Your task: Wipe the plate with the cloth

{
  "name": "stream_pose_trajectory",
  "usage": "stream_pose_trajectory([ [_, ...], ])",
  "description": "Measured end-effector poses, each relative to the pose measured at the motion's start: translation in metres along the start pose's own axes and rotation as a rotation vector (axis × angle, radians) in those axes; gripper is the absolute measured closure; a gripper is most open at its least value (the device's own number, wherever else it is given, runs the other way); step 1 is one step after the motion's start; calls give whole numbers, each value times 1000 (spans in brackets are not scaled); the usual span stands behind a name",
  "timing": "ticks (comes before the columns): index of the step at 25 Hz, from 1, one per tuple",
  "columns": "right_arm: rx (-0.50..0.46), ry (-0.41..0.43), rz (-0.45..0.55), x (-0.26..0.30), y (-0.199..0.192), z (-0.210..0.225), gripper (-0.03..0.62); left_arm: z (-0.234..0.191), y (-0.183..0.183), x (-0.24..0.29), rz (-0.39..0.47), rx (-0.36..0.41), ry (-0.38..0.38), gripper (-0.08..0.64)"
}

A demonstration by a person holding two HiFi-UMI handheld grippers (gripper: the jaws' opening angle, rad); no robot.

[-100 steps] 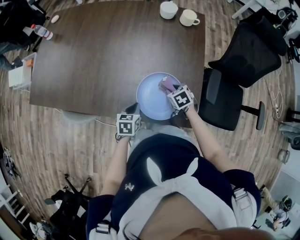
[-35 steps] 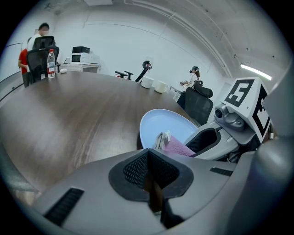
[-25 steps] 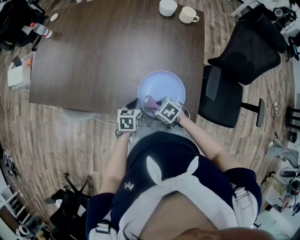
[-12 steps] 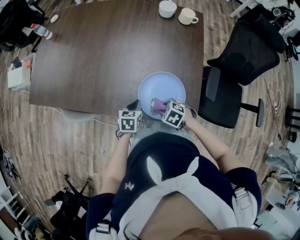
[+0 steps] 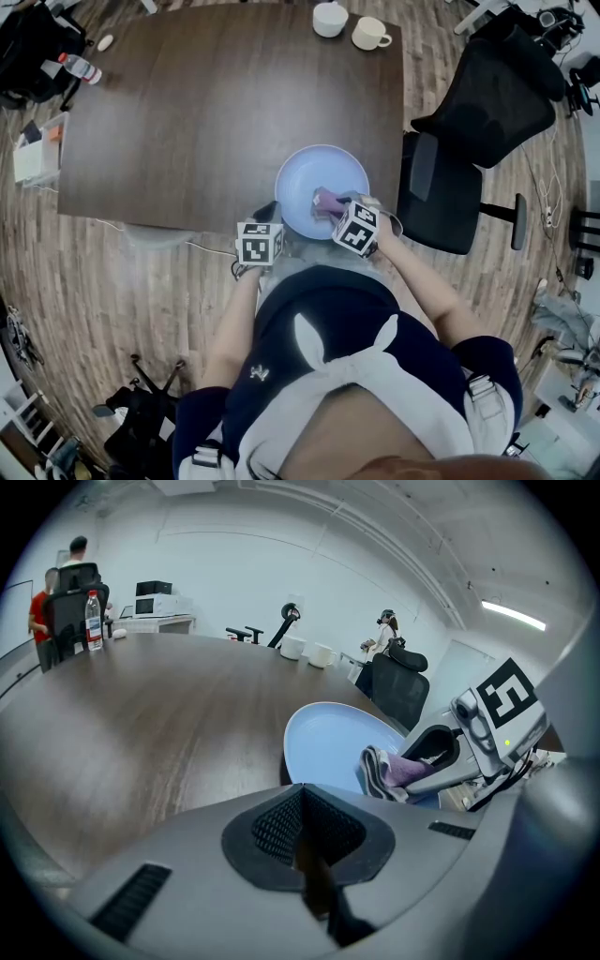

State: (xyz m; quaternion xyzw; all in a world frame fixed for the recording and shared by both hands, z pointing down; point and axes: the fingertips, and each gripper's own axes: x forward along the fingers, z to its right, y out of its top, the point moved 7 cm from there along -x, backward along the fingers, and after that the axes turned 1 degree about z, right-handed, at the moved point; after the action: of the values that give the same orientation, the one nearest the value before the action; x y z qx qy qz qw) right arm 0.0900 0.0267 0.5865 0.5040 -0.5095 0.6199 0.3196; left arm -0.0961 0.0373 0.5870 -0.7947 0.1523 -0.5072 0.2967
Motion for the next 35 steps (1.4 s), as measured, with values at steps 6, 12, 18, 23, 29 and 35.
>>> stream_pose_trajectory([
  [6,124,-80,36,-4,-9,27,456,2,-1,0,-11,6,-15,554],
  [12,273,-109,84,-5,-9,45,448,4,0,1,-18,8,-18,554],
  [18,481,-172,166,2,-7,62,448,7,2,4,-22,2,-16,554],
  [23,505,-179,193,3,-2,65,442,10,3,6,-27,2,-11,554],
  [29,488,-158,231,6,6,64,416,10,4,7,-29,-3,2,554],
  [35,505,-135,285,-7,10,64,311,14,7,5,-28,-4,19,554],
])
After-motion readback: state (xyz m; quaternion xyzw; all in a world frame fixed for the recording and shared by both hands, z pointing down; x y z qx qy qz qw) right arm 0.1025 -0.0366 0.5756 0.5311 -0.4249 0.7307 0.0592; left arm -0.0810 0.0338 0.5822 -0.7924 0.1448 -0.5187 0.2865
